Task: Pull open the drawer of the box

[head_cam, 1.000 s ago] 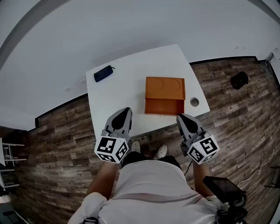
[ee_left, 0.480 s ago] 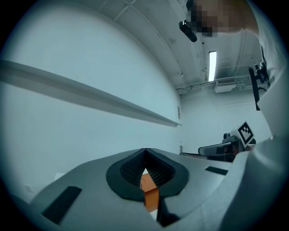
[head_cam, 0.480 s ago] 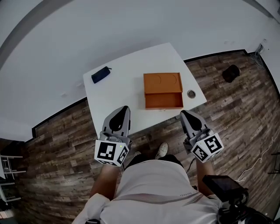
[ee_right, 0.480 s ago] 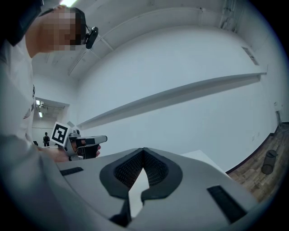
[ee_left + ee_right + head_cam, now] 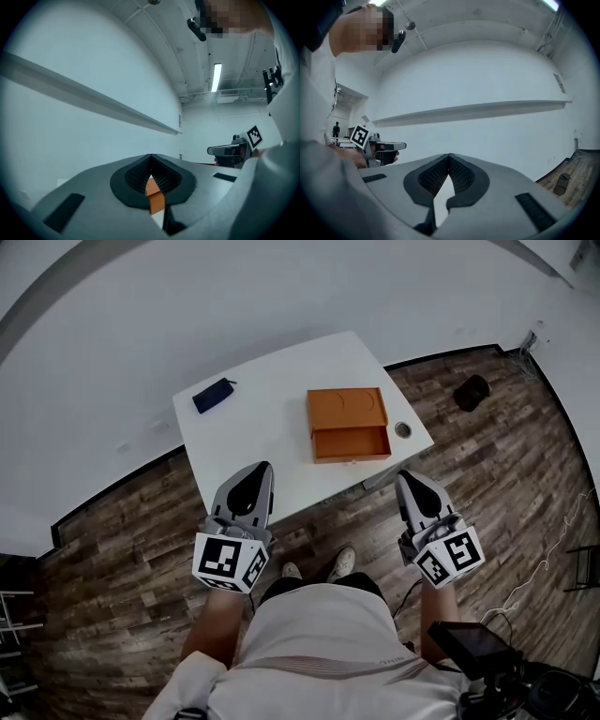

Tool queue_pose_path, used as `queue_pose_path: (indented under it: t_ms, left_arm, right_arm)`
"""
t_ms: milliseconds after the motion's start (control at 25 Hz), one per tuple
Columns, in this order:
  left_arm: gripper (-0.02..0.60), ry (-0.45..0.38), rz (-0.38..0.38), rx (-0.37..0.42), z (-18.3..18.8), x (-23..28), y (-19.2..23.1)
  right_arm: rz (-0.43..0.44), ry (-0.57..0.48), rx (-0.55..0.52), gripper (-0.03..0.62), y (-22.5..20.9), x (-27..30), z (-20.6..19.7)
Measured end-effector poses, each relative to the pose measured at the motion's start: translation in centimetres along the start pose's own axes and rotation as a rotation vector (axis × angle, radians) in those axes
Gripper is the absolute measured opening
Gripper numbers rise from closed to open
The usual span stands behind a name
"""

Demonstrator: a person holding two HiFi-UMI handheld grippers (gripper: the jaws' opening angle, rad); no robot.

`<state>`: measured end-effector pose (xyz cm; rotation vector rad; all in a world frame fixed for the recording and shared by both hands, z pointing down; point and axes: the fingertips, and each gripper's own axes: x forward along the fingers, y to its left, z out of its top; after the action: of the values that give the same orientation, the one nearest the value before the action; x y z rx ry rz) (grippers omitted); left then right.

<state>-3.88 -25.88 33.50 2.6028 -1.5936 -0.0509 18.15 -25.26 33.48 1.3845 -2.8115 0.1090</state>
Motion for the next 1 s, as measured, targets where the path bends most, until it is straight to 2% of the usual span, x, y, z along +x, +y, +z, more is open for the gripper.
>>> queue_pose_path:
  t_ms: [200, 400, 640, 1000]
  left_arm:
    - [0.012, 0.001, -0.012, -0.028, -0.4, -0.1, -0.8]
    - [0.012, -0.005, -0.039, -0.023, 0.1, 1.4, -2.7]
    - [0.012, 0.009, -0.042, -0.028, -0.1, 2.8, -4.9]
    - [0.012, 0.01, -0.032, -0.024, 0.0, 3.7, -5.6]
  right_arm:
    - [-0.033, 0.005, -0.001, -0.002, 0.6, -1.4, 0.0]
    - [-0.042, -0.001, 0.0, -0.002, -0.7, -2.2, 0.4]
    - [-0.026, 0.004, 0.009, -0.002, -2.4, -3.3, 0.4]
    - [0.004, 0.007, 0.002, -0.002, -3.2, -3.0, 0.5]
